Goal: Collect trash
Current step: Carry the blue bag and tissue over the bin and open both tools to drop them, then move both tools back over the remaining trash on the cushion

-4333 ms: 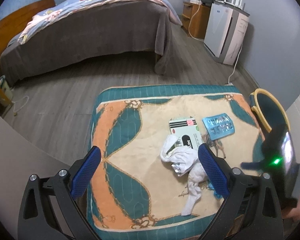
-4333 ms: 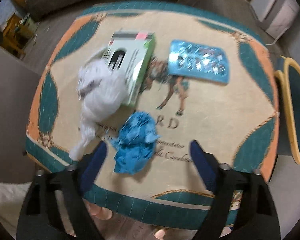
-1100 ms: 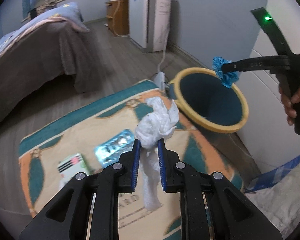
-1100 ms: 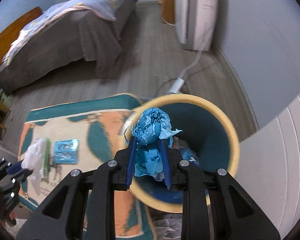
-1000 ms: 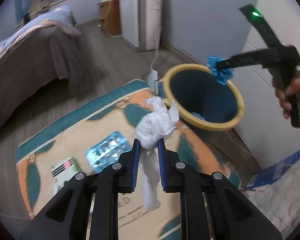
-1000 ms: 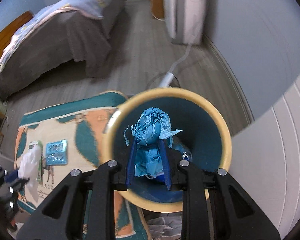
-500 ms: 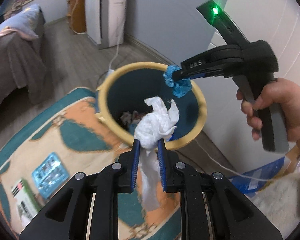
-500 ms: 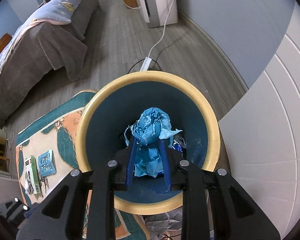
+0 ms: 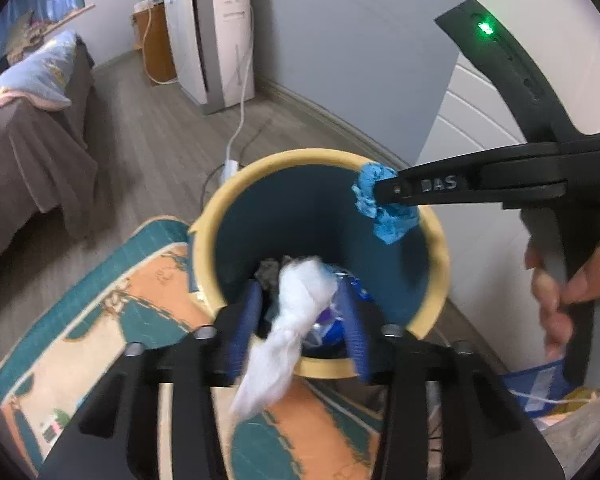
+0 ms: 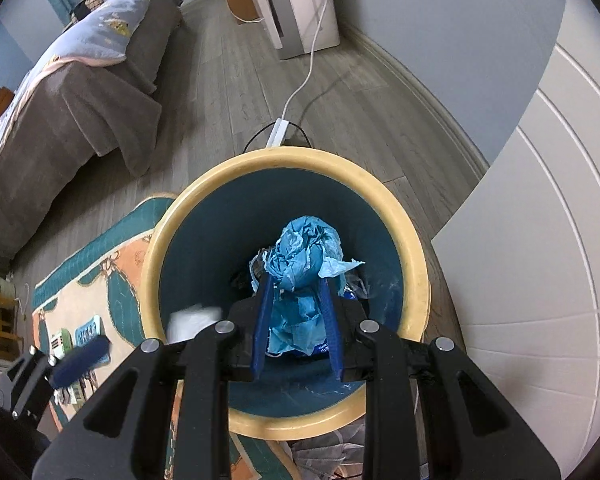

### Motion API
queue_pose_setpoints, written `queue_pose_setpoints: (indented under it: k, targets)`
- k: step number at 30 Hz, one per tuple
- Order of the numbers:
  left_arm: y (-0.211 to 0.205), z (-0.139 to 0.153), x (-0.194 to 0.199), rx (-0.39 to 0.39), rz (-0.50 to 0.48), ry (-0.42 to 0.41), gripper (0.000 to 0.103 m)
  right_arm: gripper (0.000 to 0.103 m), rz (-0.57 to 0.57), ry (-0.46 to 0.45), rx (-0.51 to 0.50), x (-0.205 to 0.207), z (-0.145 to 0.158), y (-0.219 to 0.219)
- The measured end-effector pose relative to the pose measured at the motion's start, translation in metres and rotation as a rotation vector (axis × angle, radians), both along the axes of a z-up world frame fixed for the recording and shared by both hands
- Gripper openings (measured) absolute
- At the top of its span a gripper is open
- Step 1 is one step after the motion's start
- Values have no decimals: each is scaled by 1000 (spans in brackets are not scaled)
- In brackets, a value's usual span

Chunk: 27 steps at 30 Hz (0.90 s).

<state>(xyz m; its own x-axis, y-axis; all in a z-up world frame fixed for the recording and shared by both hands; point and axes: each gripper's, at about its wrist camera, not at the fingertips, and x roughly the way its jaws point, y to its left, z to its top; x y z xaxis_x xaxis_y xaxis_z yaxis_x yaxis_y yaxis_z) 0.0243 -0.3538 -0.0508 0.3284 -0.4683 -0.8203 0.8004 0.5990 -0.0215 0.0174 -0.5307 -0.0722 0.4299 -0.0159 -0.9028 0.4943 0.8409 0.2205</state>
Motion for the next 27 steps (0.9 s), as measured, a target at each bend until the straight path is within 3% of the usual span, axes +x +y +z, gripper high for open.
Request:
queue_pose_setpoints:
  k: [1, 2, 3, 4, 7, 9, 12, 16, 27]
  targets:
    - [2, -1, 1, 6, 6, -14, 61, 28, 2, 2, 5, 1, -1, 0]
    - [5, -1, 2, 5, 14, -21, 65, 38, 9, 7, 4, 2, -3, 2]
    - [8, -3, 3, 3, 21, -17, 69, 55, 15, 9, -1, 3, -3, 3]
    - [14, -4, 2, 4, 32, -11, 70, 62, 23, 11, -13, 4, -3, 6]
    - [31, -7, 1, 6, 60, -6, 79, 71, 38, 3, -33, 6, -1, 10]
    - [46, -8, 1, 6, 90, -9, 90, 82, 42, 2, -43, 8, 1, 12]
    - [68, -7, 4, 15, 139, -7, 93, 91, 55, 10, -61, 11, 2, 18]
    - [108, 3, 6, 7, 215, -7, 95, 97, 89, 9, -77, 16, 6, 32]
    - [238, 52, 13, 49, 359, -69, 96, 97, 204, -14, -105, 41, 32, 116]
